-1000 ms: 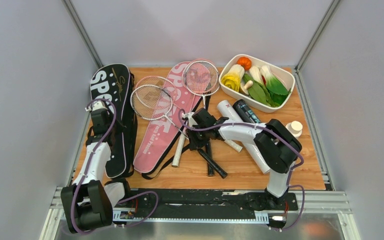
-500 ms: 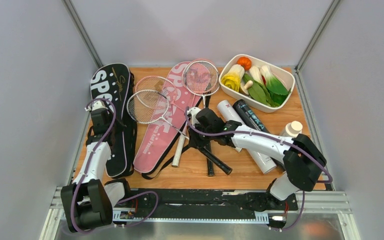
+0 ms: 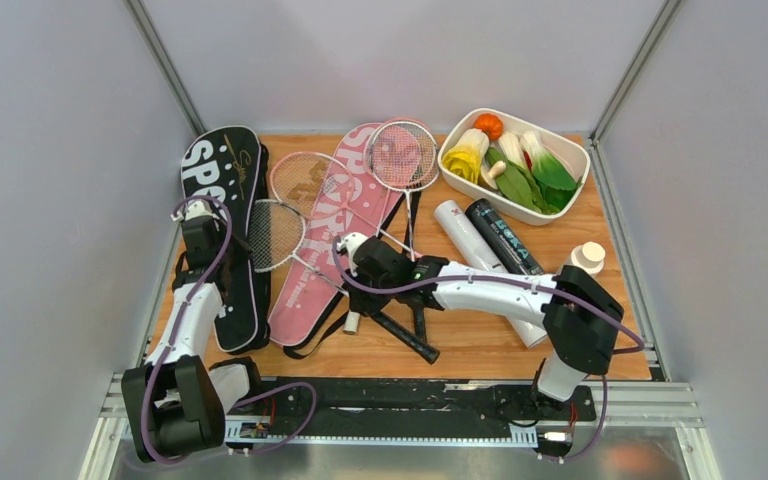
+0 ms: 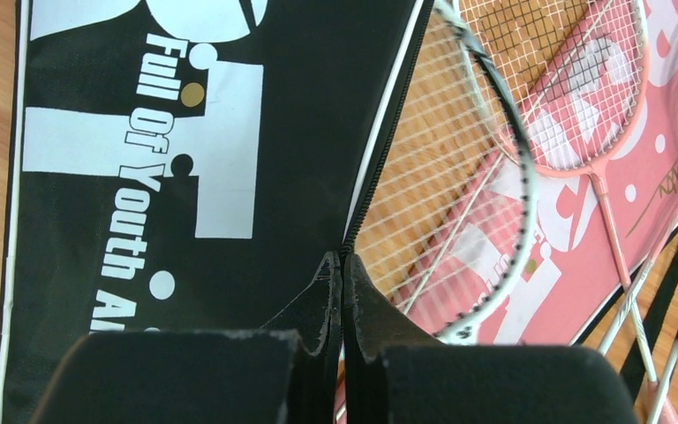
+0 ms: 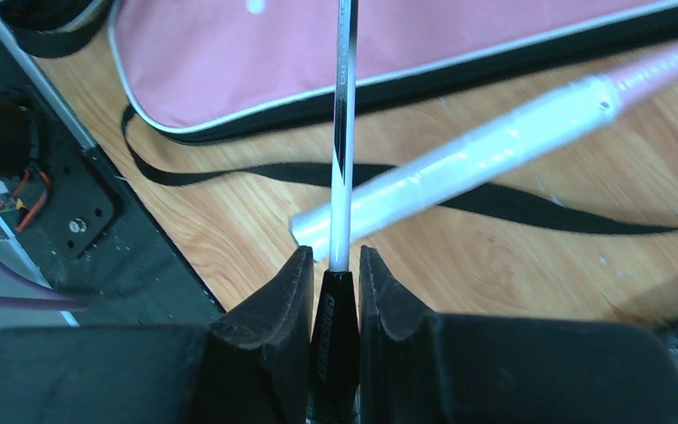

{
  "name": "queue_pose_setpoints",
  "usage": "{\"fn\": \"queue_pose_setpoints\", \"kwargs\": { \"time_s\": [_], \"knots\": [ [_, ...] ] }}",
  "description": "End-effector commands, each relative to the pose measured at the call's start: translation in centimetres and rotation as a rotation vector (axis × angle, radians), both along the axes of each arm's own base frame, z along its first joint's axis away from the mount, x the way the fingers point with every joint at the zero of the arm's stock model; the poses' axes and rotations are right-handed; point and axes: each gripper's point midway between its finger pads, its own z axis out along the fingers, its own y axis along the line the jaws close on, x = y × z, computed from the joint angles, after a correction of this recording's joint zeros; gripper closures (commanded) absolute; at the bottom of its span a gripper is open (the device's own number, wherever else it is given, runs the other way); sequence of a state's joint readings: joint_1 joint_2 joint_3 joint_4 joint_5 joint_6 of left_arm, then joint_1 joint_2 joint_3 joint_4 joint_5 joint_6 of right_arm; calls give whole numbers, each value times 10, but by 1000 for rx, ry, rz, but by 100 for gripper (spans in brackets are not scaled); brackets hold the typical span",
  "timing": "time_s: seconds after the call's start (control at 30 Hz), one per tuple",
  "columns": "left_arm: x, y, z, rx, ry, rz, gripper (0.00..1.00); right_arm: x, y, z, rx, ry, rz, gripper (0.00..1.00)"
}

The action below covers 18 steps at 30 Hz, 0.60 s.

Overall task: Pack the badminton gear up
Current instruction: Pick up the racket from the center of the board, then place the racket in the racket bag.

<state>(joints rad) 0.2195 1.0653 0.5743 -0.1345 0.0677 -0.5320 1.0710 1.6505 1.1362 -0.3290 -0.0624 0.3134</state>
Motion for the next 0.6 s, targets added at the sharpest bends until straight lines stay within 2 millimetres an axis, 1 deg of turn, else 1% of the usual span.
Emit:
{"fn": "queue_pose_setpoints", "kwargs": {
  "time_s": [0.0,0.03,0.07,0.17,0.2,0.23,0.3,0.4,0.43,0.57],
  "knots": [
    [9,-1,10,-19,-60,-4,100,14,45,34,121,-70,-33,100],
    [9,-1,9,-22,-59,-4,100,17,51,34,127,-68,-41,100],
    [9,-3,10,-27,-61,-10,100,26,55,34,128,-87,-80,100],
    [7,-6,9,-44,-55,-14,100,45,78,28,145,-101,-113,100],
    [6,-7,9,-49,-55,-16,100,54,87,27,149,-109,-127,100],
    [5,-8,10,-53,-55,-19,100,64,101,37,176,-124,-138,100],
    [2,-9,10,-58,-54,-11,100,84,121,35,192,-135,-168,100],
    [-1,-12,12,-88,-72,3,100,114,144,22,219,-110,-235,100],
    [-1,-13,13,-96,-80,-3,100,123,150,12,221,-94,-257,100],
    [-3,-24,12,-155,-88,-20,100,158,165,12,263,-126,-367,100]
  ]
}}
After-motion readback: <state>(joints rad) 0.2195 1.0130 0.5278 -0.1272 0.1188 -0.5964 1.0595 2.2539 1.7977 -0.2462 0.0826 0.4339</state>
